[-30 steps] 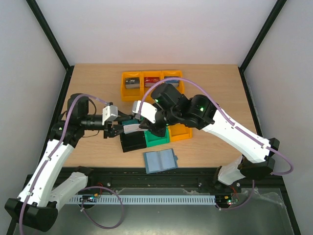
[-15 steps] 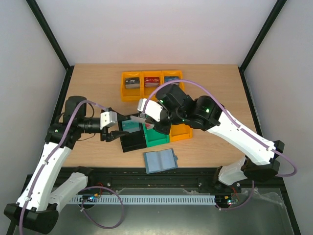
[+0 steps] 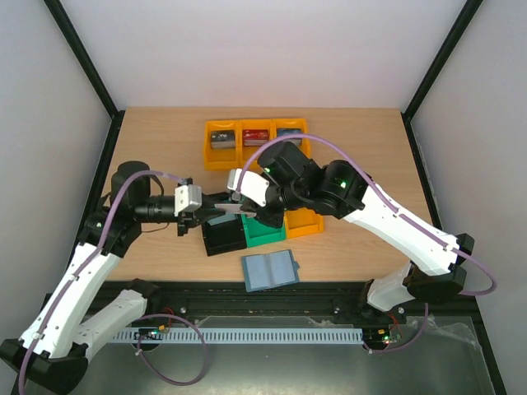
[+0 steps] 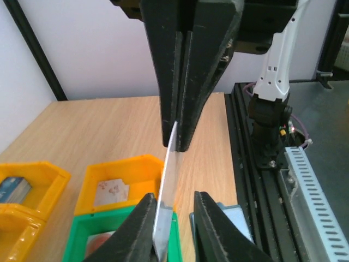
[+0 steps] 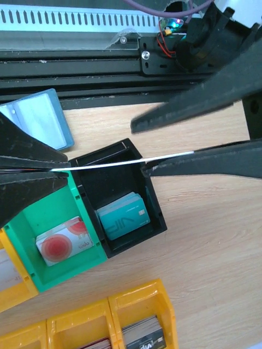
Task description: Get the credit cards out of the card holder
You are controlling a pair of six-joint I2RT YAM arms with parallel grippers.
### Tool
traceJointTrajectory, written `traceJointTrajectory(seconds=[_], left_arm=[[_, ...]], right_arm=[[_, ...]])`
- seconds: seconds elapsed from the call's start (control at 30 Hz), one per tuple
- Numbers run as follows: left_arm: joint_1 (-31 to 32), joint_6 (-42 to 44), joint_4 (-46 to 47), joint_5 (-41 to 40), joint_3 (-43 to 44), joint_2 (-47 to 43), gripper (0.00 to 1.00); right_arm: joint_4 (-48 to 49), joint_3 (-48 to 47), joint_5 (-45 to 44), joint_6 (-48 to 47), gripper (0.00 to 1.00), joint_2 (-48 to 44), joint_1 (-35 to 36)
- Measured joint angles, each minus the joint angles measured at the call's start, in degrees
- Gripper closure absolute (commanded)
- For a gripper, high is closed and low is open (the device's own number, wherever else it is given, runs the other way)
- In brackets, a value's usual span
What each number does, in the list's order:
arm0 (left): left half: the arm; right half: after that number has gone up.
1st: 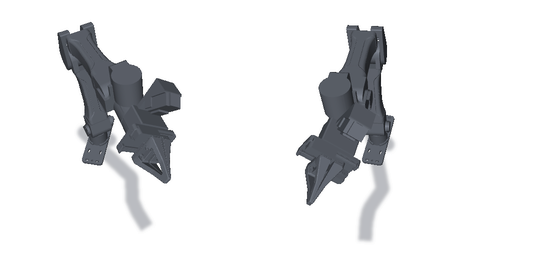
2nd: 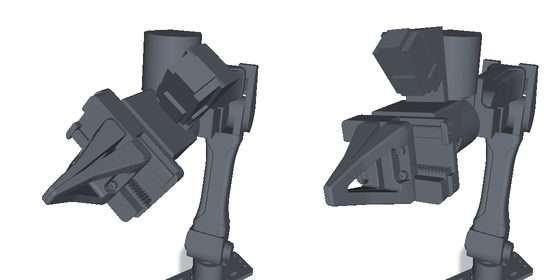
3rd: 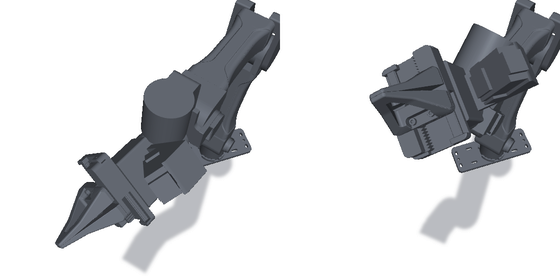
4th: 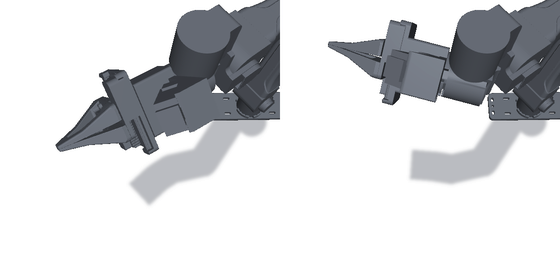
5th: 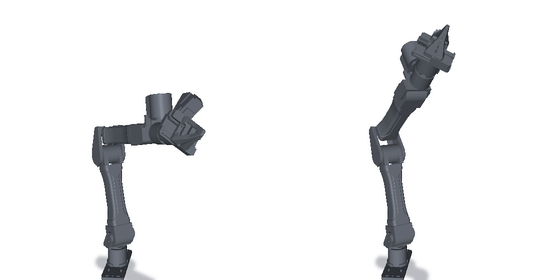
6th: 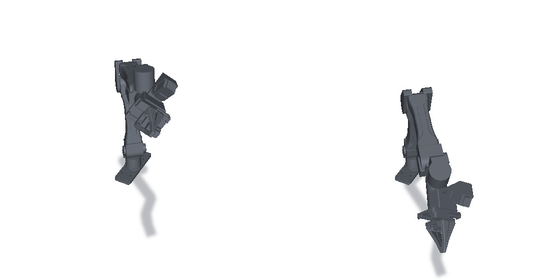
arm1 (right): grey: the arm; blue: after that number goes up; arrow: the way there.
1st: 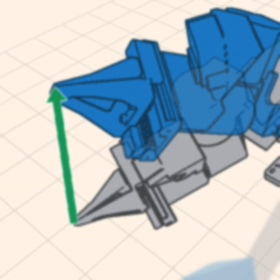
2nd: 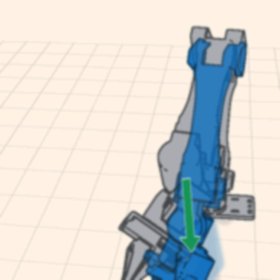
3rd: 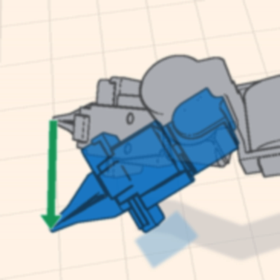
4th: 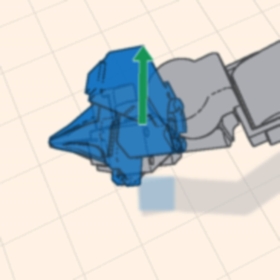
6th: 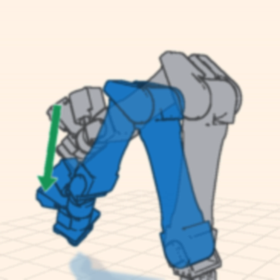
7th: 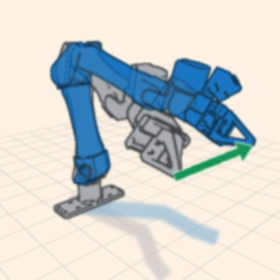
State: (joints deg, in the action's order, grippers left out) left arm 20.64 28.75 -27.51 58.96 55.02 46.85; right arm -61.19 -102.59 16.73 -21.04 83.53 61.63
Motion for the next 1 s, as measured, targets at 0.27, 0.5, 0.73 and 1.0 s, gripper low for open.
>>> traceJointTrajectory(seconds=[0.27, 0.5, 0.73, 1.0], left_arm=[[0.61, -2.69, 2.82, -0.94, -0.68, -0.46, 0.98], [-0.42, -26.99, 20.90, -6.43, -5.44, -2.51, 0.98], [-4.94, -61.88, 51.08, -15.89, -8.72, -0.92, 0.98], [-4.90, -83.73, 67.36, -23.98, -2.38, 3.58, 0.98]], right_arm=[[0.61, 0.02, 1.62, -0.37, 0.93, -0.24, -0.22], [20.76, 16.15, 4.11, 7.32, 0.15, -12.15, -4.22], [60.61, 34.77, 6.01, 35.67, 0.11, -20.68, -14.03], [93.59, 34.47, 5.51, 64.81, 0.29, -11.30, -13.99]])
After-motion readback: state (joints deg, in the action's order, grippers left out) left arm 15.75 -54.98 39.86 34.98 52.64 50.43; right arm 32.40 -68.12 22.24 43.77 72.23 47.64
